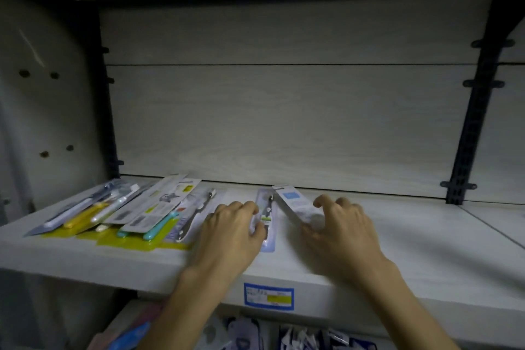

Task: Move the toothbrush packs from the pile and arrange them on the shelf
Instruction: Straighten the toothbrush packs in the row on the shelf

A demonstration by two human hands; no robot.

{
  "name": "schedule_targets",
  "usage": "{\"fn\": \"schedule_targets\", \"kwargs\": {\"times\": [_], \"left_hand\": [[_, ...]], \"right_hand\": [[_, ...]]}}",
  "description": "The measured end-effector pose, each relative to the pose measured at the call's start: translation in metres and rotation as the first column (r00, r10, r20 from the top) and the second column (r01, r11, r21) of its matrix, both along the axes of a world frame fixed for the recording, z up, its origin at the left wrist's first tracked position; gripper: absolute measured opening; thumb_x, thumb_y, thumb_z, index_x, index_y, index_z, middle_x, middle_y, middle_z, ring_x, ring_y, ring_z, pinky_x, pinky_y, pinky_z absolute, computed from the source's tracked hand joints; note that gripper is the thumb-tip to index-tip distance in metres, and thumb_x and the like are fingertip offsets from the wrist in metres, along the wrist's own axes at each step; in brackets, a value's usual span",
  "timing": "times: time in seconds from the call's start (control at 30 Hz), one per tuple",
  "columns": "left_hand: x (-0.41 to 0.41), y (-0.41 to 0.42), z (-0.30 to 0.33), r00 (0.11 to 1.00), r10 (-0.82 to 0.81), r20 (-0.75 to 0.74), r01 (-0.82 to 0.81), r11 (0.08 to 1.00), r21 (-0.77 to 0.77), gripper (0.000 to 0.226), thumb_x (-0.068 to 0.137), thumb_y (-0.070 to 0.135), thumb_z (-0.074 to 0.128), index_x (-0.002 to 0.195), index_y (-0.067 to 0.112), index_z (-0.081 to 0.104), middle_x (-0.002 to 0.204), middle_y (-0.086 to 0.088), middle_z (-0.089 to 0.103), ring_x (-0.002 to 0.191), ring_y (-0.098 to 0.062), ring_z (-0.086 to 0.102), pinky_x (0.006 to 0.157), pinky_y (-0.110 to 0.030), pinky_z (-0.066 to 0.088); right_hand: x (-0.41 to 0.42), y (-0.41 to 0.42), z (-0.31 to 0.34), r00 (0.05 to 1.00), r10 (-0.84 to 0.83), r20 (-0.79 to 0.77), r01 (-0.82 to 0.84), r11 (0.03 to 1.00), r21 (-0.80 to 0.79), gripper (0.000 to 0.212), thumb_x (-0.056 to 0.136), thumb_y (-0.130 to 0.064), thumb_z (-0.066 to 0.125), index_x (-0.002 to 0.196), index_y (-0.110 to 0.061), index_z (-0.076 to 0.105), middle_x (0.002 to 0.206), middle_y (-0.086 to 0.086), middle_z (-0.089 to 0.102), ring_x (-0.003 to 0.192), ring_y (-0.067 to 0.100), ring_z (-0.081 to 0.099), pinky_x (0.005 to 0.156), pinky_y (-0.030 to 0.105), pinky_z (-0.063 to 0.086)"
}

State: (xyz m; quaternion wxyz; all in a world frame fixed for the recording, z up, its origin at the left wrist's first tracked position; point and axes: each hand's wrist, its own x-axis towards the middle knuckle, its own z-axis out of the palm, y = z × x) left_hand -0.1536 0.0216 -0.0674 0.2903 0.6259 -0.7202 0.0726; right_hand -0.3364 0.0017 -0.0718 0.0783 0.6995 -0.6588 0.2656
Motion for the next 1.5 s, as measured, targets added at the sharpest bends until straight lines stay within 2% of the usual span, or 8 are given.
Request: {"fn": "schedule_targets", "kwargs": {"times": [0.13, 0.3, 0.63, 1.0, 1.2, 1.3, 1.4, 1.5], "left_hand": [[0.007, -0.022, -0.008, 0.998, -0.070, -0.007, 0.070, 0.990, 0.120, 0.037, 0.088, 0.057, 0.045, 0.105, 0.026, 0.058, 0.109, 0.003, 0.063, 0.106, -0.020, 0.052, 0.084, -0.036, 0.047], [0.017, -0.025, -0.014, 0.993, -0.112, -0.046, 0.118, 0.975, 0.186, 0.062, 0.075, 0.077, 0.044, 0.107, 0.027, 0.060, 0.107, 0.004, 0.063, 0.105, -0.021, 0.054, 0.081, -0.035, 0.047], [0.019, -0.016, -0.015, 0.994, -0.097, -0.050, 0.103, 0.985, 0.138, 0.030, 0.091, 0.043, 0.041, 0.101, 0.020, 0.058, 0.105, -0.002, 0.060, 0.101, -0.021, 0.051, 0.081, -0.033, 0.042], [0.017, -0.016, -0.018, 0.984, -0.028, -0.175, 0.036, 0.998, 0.043, 0.018, 0.093, 0.036, 0.043, 0.094, 0.020, 0.048, 0.096, -0.004, 0.062, 0.084, -0.020, 0.058, 0.074, -0.035, 0.052], [0.014, -0.017, -0.018, 0.981, 0.010, -0.195, 0.000, 0.999, 0.051, 0.030, 0.090, 0.034, 0.050, 0.115, 0.018, 0.049, 0.108, -0.008, 0.056, 0.092, -0.021, 0.057, 0.073, -0.032, 0.053], [0.013, -0.017, -0.016, 0.985, 0.041, -0.170, -0.027, 0.996, 0.082, 0.037, 0.090, 0.035, 0.050, 0.121, 0.015, 0.043, 0.111, -0.009, 0.052, 0.095, -0.023, 0.055, 0.069, -0.028, 0.047], [0.012, -0.015, -0.012, 0.983, 0.087, -0.160, -0.066, 0.990, 0.128, 0.041, 0.089, 0.037, 0.050, 0.119, 0.011, 0.041, 0.113, -0.011, 0.052, 0.098, -0.025, 0.054, 0.068, -0.028, 0.040], [0.012, -0.013, -0.009, 0.989, 0.099, -0.114, -0.081, 0.985, 0.150, 0.037, 0.087, 0.042, 0.050, 0.109, 0.012, 0.049, 0.105, -0.009, 0.056, 0.093, -0.025, 0.056, 0.076, -0.035, 0.048]], "right_hand": [[-0.002, -0.002, -0.006, 0.999, -0.023, 0.036, 0.020, 0.997, 0.076, 0.042, 0.083, -0.045, 0.056, 0.122, -0.030, 0.053, 0.114, 0.002, 0.059, 0.106, 0.025, 0.054, 0.084, 0.033, 0.045], [-0.003, -0.002, -0.003, 0.989, -0.028, 0.147, 0.014, 0.995, 0.094, 0.028, 0.080, -0.038, 0.062, 0.107, -0.030, 0.064, 0.100, -0.006, 0.068, 0.089, 0.016, 0.062, 0.078, 0.035, 0.053], [0.001, 0.002, 0.001, 0.952, 0.016, 0.305, -0.023, 1.000, 0.020, 0.023, 0.087, -0.033, 0.062, 0.108, -0.022, 0.066, 0.088, -0.002, 0.070, 0.074, 0.016, 0.065, 0.069, 0.037, 0.056], [-0.004, 0.001, 0.000, 0.926, -0.004, 0.378, 0.014, 1.000, -0.023, 0.022, 0.087, -0.027, 0.061, 0.102, -0.013, 0.069, 0.089, 0.005, 0.070, 0.079, 0.024, 0.063, 0.076, 0.044, 0.053], [-0.005, -0.001, 0.000, 0.913, -0.008, 0.407, 0.022, 0.999, -0.031, 0.022, 0.086, -0.027, 0.061, 0.102, -0.013, 0.067, 0.092, 0.006, 0.070, 0.082, 0.024, 0.064, 0.077, 0.044, 0.053], [-0.006, 0.000, 0.000, 0.909, 0.006, 0.418, 0.010, 0.999, -0.037, 0.024, 0.085, -0.029, 0.062, 0.102, -0.013, 0.067, 0.093, 0.006, 0.070, 0.082, 0.024, 0.064, 0.076, 0.044, 0.054], [-0.005, 0.001, 0.001, 0.907, 0.020, 0.420, -0.002, 0.999, -0.045, 0.024, 0.085, -0.027, 0.062, 0.104, -0.012, 0.066, 0.094, 0.006, 0.070, 0.081, 0.023, 0.064, 0.075, 0.044, 0.055], [-0.003, 0.005, 0.004, 0.901, 0.042, 0.432, -0.017, 0.998, -0.062, 0.025, 0.087, -0.025, 0.061, 0.106, -0.011, 0.065, 0.096, 0.006, 0.069, 0.082, 0.022, 0.064, 0.075, 0.044, 0.055]]}}
